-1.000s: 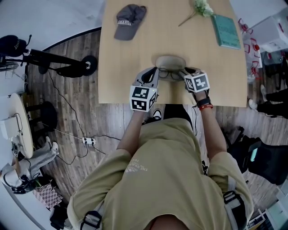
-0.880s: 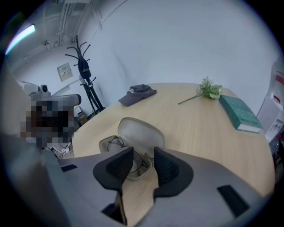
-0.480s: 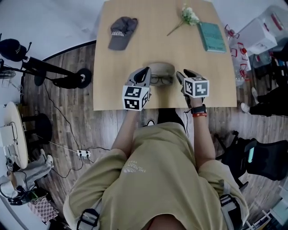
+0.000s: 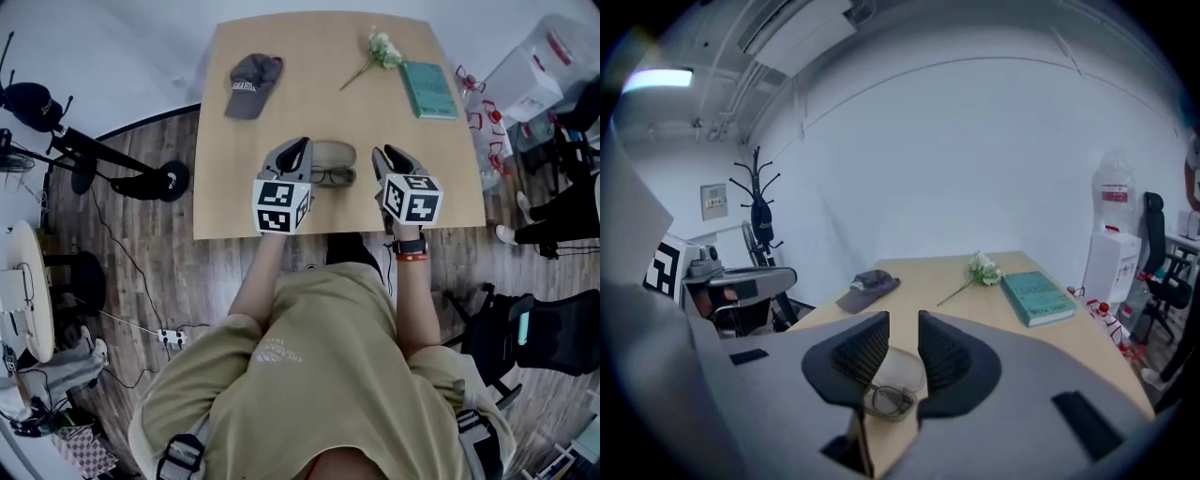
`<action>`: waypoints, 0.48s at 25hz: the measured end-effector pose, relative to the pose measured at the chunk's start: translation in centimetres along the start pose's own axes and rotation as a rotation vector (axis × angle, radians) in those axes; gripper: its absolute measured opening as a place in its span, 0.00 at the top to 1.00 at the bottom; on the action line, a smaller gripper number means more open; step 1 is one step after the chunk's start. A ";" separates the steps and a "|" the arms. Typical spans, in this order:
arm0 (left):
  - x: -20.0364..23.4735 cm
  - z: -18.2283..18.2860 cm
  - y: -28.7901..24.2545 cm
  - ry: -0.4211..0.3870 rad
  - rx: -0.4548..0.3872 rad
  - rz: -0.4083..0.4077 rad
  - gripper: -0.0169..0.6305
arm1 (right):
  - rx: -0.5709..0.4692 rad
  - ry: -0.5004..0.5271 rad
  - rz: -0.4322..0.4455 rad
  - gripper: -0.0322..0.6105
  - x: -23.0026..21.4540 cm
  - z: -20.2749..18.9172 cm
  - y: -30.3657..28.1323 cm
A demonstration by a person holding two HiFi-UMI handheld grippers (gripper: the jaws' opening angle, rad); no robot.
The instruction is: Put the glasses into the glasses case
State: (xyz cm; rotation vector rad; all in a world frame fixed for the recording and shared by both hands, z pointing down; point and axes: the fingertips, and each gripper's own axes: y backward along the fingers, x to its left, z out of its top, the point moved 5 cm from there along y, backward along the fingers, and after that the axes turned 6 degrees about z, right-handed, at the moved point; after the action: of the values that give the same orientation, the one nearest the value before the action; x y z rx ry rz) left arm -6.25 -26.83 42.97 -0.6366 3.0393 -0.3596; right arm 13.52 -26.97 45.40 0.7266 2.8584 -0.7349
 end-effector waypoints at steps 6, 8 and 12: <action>-1.0 0.8 1.2 -0.024 -0.043 0.009 0.94 | -0.129 0.043 -0.018 0.81 1.5 1.4 2.4; -1.2 1.1 1.7 -0.026 -0.058 0.015 0.94 | -0.179 0.060 -0.052 0.86 1.8 1.9 3.4; -1.3 1.7 2.5 -0.040 -0.078 0.039 0.94 | -0.246 0.071 -0.112 0.93 1.8 2.5 4.9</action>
State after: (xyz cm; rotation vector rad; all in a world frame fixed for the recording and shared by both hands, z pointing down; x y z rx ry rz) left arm -5.97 -24.46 40.68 -0.5792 3.0358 -0.2251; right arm 14.22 -23.65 40.68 0.5731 2.9997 -0.3645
